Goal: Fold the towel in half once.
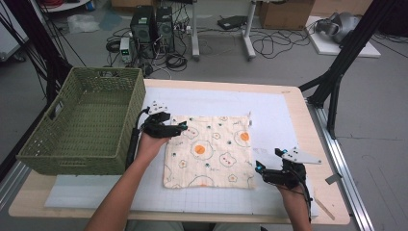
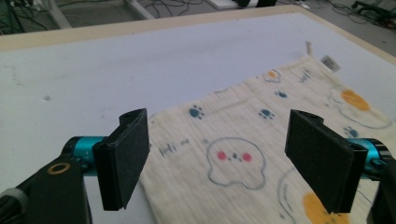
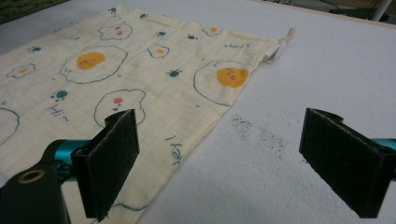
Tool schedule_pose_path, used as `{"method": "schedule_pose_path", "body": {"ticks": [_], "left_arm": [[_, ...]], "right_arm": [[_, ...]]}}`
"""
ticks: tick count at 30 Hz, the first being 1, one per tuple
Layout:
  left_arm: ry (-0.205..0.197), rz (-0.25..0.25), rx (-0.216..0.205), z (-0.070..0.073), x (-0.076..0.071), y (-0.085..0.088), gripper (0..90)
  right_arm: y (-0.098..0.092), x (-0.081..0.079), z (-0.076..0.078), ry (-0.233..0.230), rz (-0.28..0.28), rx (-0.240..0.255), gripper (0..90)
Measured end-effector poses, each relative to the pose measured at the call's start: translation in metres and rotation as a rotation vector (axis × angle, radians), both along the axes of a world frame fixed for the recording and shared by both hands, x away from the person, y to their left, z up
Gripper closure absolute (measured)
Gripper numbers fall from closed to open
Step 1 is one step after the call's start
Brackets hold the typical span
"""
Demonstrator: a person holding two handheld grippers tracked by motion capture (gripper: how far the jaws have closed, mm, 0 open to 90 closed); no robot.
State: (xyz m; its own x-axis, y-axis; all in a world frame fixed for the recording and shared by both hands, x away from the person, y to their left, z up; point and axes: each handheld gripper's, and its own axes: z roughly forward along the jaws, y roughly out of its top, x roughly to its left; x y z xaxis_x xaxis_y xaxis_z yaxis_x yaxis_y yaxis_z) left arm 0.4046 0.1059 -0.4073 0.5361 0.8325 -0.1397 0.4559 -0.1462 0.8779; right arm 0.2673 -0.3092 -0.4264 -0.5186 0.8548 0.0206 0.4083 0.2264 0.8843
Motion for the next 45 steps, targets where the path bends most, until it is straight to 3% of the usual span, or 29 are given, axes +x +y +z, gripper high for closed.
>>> {"method": "schedule_pose_path", "body": {"ticks": [5,13,14,18,20,28,30,34,38,45], "left_arm": [[0.032,0.05,0.057,-0.008,0.021,-0.002,24.0],[0.087,0.112,0.144,-0.028,0.047,-0.004,25.9],[0.079,0.124,0.155,-0.03,0.049,-0.004,26.1],[0.115,0.115,0.186,-0.043,0.054,-0.002,32.4],[0.107,0.119,0.19,-0.044,0.054,-0.002,35.5],[0.069,0.017,0.211,-0.043,0.051,-0.006,76.5],[0.065,0.008,0.217,-0.043,0.05,-0.007,83.2],[0.074,0.009,0.197,-0.044,0.051,-0.006,84.4],[0.084,0.008,0.177,-0.044,0.052,-0.003,84.4],[0.102,0.02,0.134,-0.044,0.052,0.0,84.6]], "right_arm": [[-0.001,0.001,-0.001,0.013,-0.005,0.024,11.3],[0.0,0.001,-0.002,0.019,0.001,0.022,11.3],[0.0,0.001,-0.003,0.02,0.001,0.022,11.3],[0.001,0.003,-0.004,0.025,0.008,0.018,11.3],[0.002,0.004,-0.006,0.033,0.008,0.018,11.3],[0.005,0.007,-0.006,0.043,0.013,0.007,11.3],[0.006,0.01,-0.006,0.048,0.013,0.006,11.3],[0.01,0.022,-0.005,0.066,0.015,-0.005,11.4],[0.018,0.04,0.001,0.063,0.036,-0.061,11.4],[0.027,0.102,0.006,0.118,0.002,-0.087,11.4]]}}
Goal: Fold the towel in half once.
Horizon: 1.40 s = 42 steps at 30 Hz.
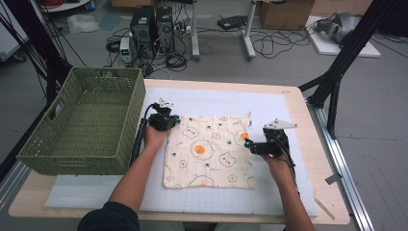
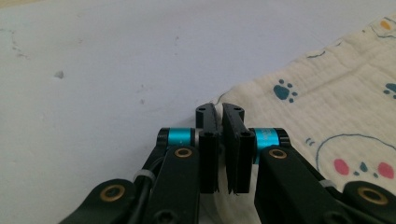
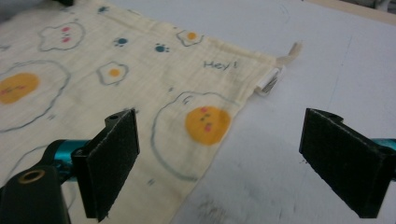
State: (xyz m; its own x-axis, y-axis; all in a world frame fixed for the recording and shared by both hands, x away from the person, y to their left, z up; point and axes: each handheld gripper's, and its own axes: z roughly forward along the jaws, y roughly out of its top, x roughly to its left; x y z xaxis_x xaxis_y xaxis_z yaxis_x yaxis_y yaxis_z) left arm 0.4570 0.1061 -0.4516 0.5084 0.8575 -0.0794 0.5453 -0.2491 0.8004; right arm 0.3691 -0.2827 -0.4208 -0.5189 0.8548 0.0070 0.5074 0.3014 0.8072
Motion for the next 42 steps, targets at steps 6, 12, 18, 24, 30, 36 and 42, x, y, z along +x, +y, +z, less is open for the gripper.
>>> {"method": "schedule_pose_path", "body": {"ticks": [6,12,18,24,30,36,42], "left_arm": [[0.002,-0.008,0.003,0.0,0.0,0.001,84.5],[0.001,-0.007,0.005,0.0,-0.001,0.0,84.5],[0.003,-0.009,0.002,0.0,0.0,0.001,84.7],[0.004,-0.009,0.002,0.0,-0.001,0.001,84.8],[0.007,-0.011,-0.008,0.0,-0.001,0.001,85.7],[-0.003,0.021,-0.055,0.009,-0.004,0.009,86.4],[-0.079,0.035,-0.142,0.03,-0.01,0.017,86.5]], "right_arm": [[0.012,0.043,-0.006,0.051,-0.017,-0.009,15.0],[0.016,0.062,-0.016,0.059,-0.024,0.018,28.2],[0.012,0.071,-0.03,0.06,-0.06,0.035,44.4],[0.023,0.07,-0.029,0.067,-0.033,-0.039,62.7],[0.03,0.071,-0.025,0.093,0.026,-0.07,84.8],[0.028,0.07,-0.016,0.067,0.012,-0.046,85.9],[0.019,0.066,-0.006,0.027,-0.01,0.024,85.8]]}}
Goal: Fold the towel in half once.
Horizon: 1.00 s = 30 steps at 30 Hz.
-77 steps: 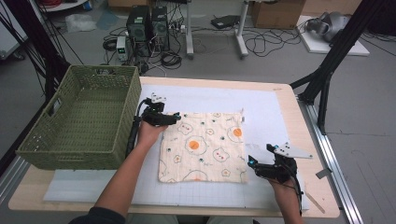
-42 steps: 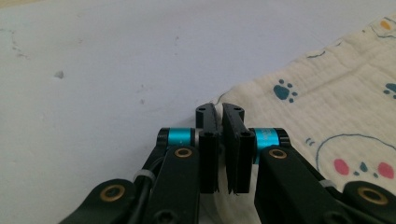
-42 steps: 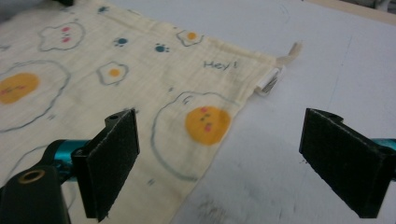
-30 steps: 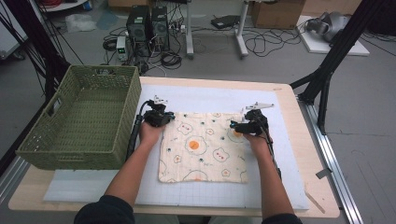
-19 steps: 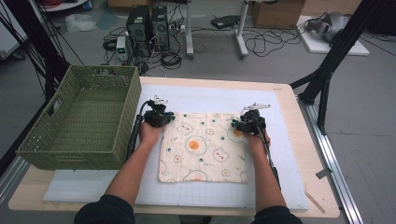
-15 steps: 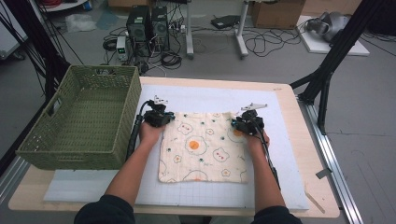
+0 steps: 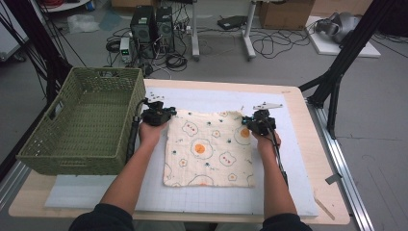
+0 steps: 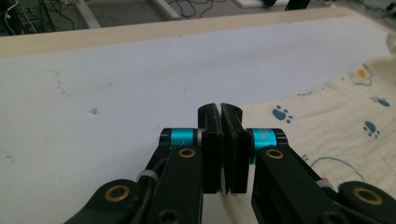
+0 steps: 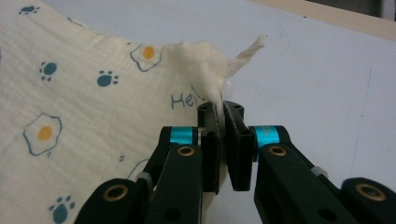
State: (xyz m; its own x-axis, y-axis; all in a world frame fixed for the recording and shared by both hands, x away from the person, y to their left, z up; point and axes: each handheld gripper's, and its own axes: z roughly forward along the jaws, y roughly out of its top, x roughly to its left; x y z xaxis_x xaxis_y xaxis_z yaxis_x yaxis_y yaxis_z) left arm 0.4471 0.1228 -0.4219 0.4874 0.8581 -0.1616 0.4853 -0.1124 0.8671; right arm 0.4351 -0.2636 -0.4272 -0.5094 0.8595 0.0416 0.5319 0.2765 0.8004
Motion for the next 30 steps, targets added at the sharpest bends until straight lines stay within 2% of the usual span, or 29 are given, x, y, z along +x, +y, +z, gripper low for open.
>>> {"method": "schedule_pose_path", "body": {"ticks": [2,4,10,12,16,25,27,29,30], "left_arm": [[0.009,-0.018,0.009,0.002,-0.003,0.0,86.5],[0.006,-0.029,-0.005,0.006,-0.006,0.001,86.5],[-0.031,-0.06,-0.007,0.023,-0.02,0.0,86.5],[-0.057,-0.062,-0.015,0.025,-0.027,0.0,86.5],[-0.058,-0.076,-0.028,0.024,-0.037,0.005,86.5],[-0.065,-0.102,-0.063,0.019,-0.061,0.013,86.5],[-0.073,-0.115,-0.049,0.017,-0.067,0.013,86.5],[-0.063,-0.135,-0.041,0.017,-0.071,0.012,86.5],[-0.07,-0.144,-0.037,0.018,-0.073,0.01,86.5]], "right_arm": [[0.001,-0.003,0.002,-0.004,0.01,0.003,85.8],[0.004,-0.007,0.006,-0.018,0.026,-0.004,85.8],[-0.001,-0.02,0.013,-0.034,0.045,0.009,85.8],[-0.003,-0.025,0.014,-0.043,0.048,0.021,85.8],[-0.006,-0.035,0.016,-0.045,0.065,0.024,85.7],[-0.001,-0.054,0.029,-0.063,0.13,-0.028,85.4],[-0.001,-0.057,0.031,-0.073,0.135,-0.034,85.3],[-0.001,-0.061,0.031,-0.087,0.135,-0.04,85.3],[-0.001,-0.063,0.029,-0.079,0.133,-0.042,85.3]]}}
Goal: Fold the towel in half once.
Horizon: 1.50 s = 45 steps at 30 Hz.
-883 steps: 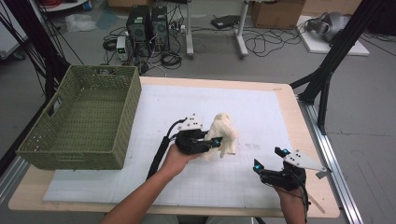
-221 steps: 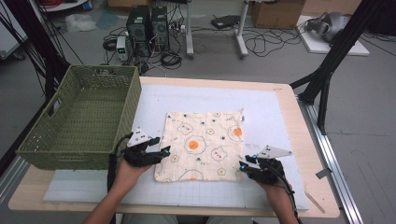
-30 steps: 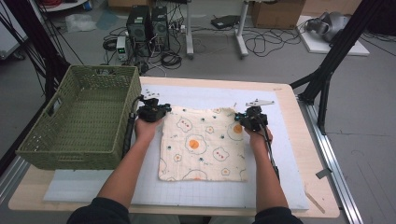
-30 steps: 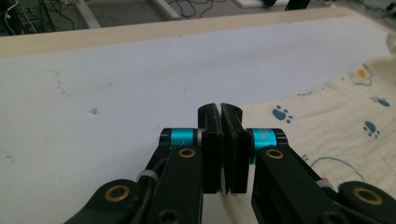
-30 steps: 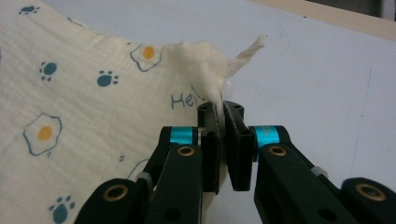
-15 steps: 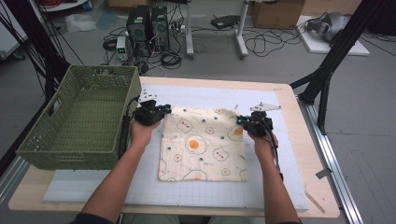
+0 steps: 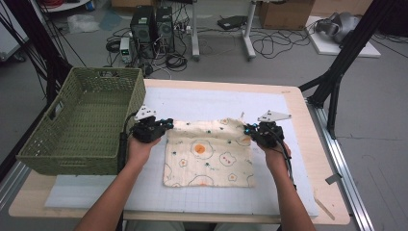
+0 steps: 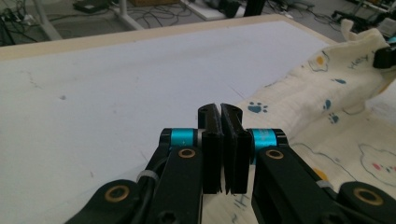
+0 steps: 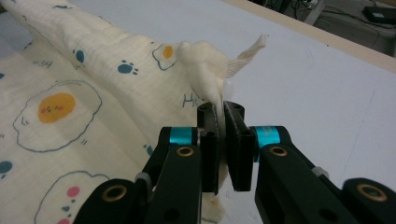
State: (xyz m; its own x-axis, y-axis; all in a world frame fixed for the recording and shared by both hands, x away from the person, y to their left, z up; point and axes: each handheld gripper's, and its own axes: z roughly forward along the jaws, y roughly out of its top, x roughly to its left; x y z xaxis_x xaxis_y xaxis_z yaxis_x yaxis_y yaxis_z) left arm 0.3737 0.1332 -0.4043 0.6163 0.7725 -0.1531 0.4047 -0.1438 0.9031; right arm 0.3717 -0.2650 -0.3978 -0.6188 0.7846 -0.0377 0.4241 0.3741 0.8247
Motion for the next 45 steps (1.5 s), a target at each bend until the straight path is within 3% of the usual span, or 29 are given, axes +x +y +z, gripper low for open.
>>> {"method": "schedule_pose_path", "body": {"ticks": [4,15,27,32,45], "left_arm": [[-0.027,-0.011,-0.016,0.002,-0.011,-0.002,86.5],[-0.03,-0.078,-0.035,-0.008,-0.046,0.001,86.5],[-0.02,-0.126,-0.042,-0.019,-0.071,-0.001,86.4],[-0.013,-0.134,-0.035,-0.024,-0.077,0.0,86.2],[0.003,-0.163,-0.021,-0.03,-0.089,0.001,86.3]], "right_arm": [[-0.005,-0.008,-0.007,0.002,-0.003,0.013,85.2],[-0.014,-0.045,-0.021,0.002,0.009,0.041,84.7],[-0.018,-0.074,-0.036,0.004,0.025,0.054,83.2],[-0.024,-0.082,-0.04,-0.001,0.027,0.082,82.3],[-0.026,-0.089,-0.044,0.016,0.045,0.045,78.4]]}}
